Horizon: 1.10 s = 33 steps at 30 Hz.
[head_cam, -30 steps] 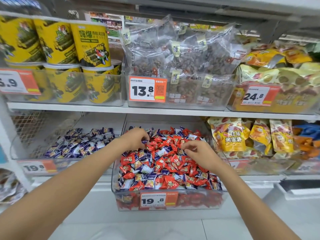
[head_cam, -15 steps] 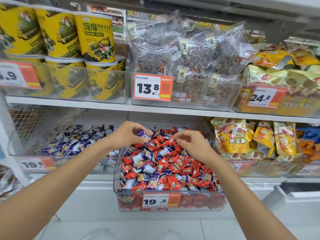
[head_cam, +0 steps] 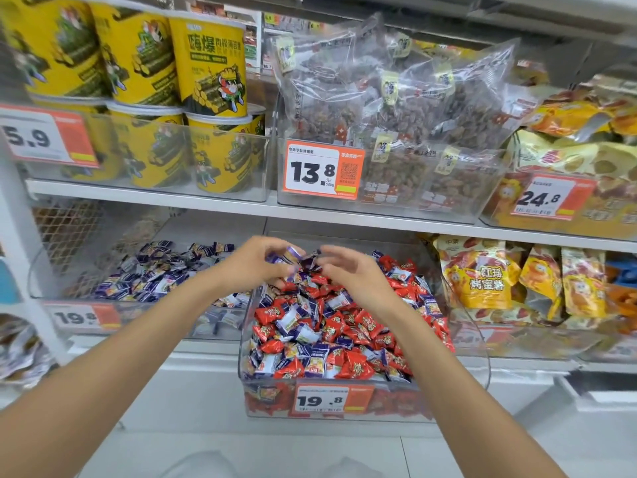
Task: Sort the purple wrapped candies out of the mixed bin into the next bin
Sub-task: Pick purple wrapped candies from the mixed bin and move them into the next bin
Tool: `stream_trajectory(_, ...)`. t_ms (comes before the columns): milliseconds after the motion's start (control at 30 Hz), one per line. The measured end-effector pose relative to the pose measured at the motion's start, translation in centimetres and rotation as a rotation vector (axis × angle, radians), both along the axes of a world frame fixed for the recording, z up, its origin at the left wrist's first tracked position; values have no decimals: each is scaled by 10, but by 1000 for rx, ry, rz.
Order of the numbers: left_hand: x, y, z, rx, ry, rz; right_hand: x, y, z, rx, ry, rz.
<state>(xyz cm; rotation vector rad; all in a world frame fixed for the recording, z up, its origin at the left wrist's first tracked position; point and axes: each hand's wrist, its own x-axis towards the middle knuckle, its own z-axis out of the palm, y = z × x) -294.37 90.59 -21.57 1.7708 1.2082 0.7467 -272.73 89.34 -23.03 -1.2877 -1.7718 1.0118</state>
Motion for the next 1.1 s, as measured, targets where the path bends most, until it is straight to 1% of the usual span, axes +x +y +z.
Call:
stream_trajectory(67,-14,6,-2,77,-1,140,6,13,0,92,-192,-80)
stream_trajectory(100,-20,9,-4,104,20,188,5,22,1,119,-301,-82)
stream_trajectory(200,-25,12,-15,115,76,275,-14,55,-2,140,-554,27)
stream_trajectory(333,-31,13,-30,37,3,307,-41,87,-19,-45,-845,183)
stream_trajectory(367,-32,13,-32,36,-10,303,-42,90,-21,-61,-916,194)
stream_trajectory(400,-33,12,-33,43,-21,295,-41,93,-24,-61,-946,197)
stream_trajectory(500,-33,8,-34,64,-40,279,-32,91,-17,-59,-878,191)
stream_trajectory(600,-30,5,-32,105,-47,265,-14,79,-12,-45,-655,185)
stream_trajectory(733,-21,-1,-30,153,-21,308,6,54,-1,36,-441,165)
stream_trajectory(867,-22,-9,-29,156,-80,355,15,36,6,27,-346,118)
stream_trajectory(933,-22,-15,-27,136,-67,346,13,24,8,43,-368,80)
stream_trajectory(1000,-22,-19,-26,121,-48,316,4,10,8,21,-286,45)
stream_trajectory(1067,-21,-22,-24,122,-32,297,-6,-1,-1,-42,-176,85)
stream_trajectory(1100,-21,-23,-23,124,-26,293,-13,-5,-8,-63,-185,129)
